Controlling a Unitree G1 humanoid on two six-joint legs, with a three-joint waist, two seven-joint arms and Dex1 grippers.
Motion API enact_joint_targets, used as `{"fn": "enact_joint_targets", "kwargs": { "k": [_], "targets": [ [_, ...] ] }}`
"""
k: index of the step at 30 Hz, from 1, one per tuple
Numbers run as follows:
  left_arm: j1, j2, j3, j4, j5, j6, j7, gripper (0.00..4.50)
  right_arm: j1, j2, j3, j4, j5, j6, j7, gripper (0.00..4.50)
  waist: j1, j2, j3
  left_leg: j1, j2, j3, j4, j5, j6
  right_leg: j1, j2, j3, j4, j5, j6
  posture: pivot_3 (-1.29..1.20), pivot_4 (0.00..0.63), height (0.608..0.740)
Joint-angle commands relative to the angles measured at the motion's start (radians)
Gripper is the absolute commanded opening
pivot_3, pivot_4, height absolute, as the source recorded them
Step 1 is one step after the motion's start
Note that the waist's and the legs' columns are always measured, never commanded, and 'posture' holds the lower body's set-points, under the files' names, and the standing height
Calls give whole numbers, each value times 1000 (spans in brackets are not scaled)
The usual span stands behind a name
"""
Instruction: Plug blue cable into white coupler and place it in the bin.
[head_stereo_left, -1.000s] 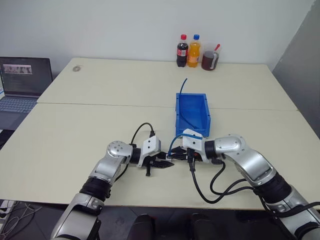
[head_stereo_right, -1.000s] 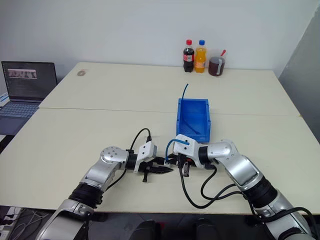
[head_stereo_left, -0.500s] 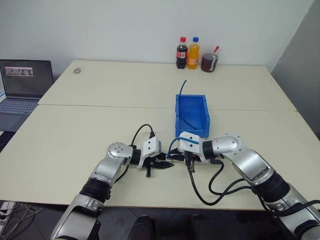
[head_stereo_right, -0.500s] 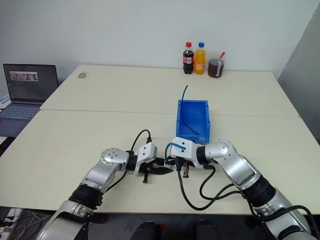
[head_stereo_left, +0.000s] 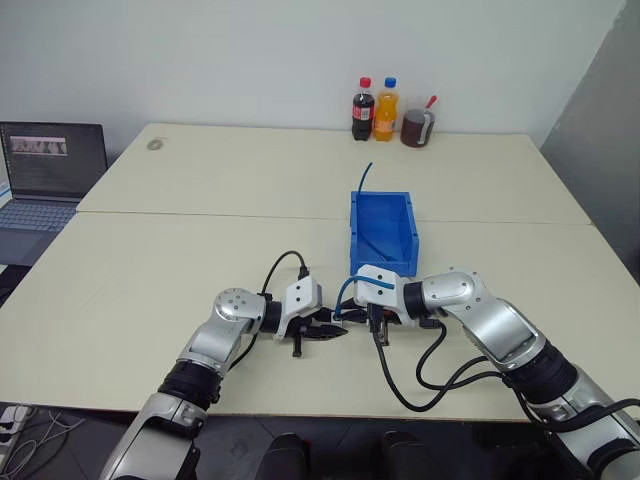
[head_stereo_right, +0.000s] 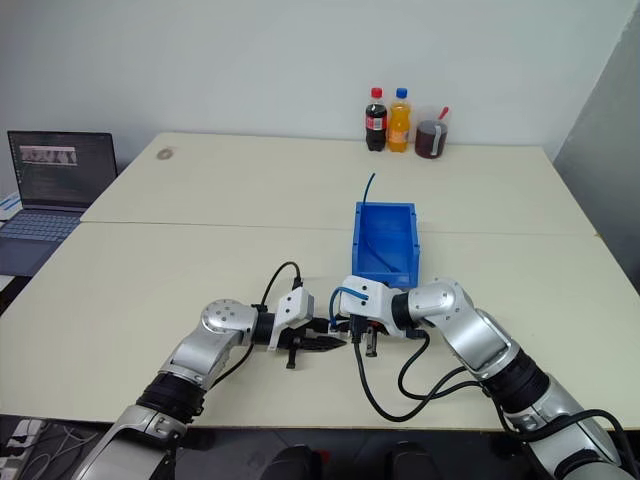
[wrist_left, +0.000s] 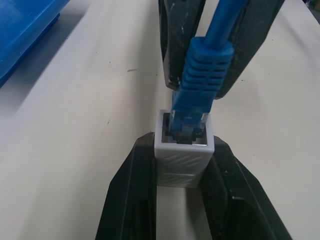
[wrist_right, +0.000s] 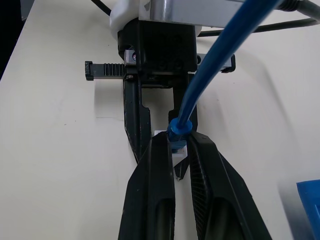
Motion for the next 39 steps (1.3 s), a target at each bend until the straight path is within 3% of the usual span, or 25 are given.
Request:
{"fn": "enact_joint_targets", "kwargs": {
  "k": [1, 8, 21, 23, 25, 32, 37, 39],
  "targets": [
    [6, 4, -1, -60, -23, -3, -15, 853, 107, -17, 120, 159, -30, 163, 39, 163, -1, 0, -3, 0, 0, 0, 0, 0, 0, 0, 0, 0, 0, 0, -1, 0, 150, 740],
    [26, 14, 1, -86, -28, 10, -10, 853, 129, 34, 80, 161, 8, 235, 1, 163, -2, 0, -8, 2, 0, 0, -4, 0, 0, 1, 1, 0, 0, -4, -4, 0, 150, 740],
    [17, 19, 17, -96, -38, 30, 4, 853, 139, 56, 11, 173, 22, 207, -55, 163, -4, 0, -9, 17, 2, -1, -14, 0, 0, 8, 2, 1, 0, -8, -8, 0, 150, 740],
    [12, 22, 32, -106, -54, 50, 6, 1534, 147, 57, -26, 138, 53, 217, -57, 163, -4, 0, -8, 16, 2, -1, -14, 0, 0, 8, 2, 1, 0, -8, -8, 0, 150, 740],
    [10, 33, 49, -133, -80, 91, 3, 1928, 155, 55, -69, 89, 87, 261, -66, 163, -4, 0, -7, 16, 2, -1, -14, 0, 0, 8, 1, 1, 0, -8, -8, 0, 150, 740],
    [60, 125, 145, -388, -222, 336, 34, 3246, 163, 88, -393, -144, 336, 564, -154, 163, -5, -2, 8, 9, 4, -2, -15, 0, 0, 3, 1, 2, 0, -8, -8, 0, 150, 740],
    [99, 161, 231, -559, -313, 485, 125, 4381, 26, 116, -629, -152, 486, 823, -224, 163, -5, -1, 25, -4, 3, -1, -14, 0, 0, -9, 2, 2, 0, -8, -8, 0, 150, 740],
    [101, 155, 255, -599, -344, 531, 167, 4476, -46, 125, -683, -96, 505, 873, -252, 163, -5, -1, 28, -8, 3, -1, -14, 0, 0, -14, 1, 2, 1, -7, -8, 0, 150, 740]
  ]
}}
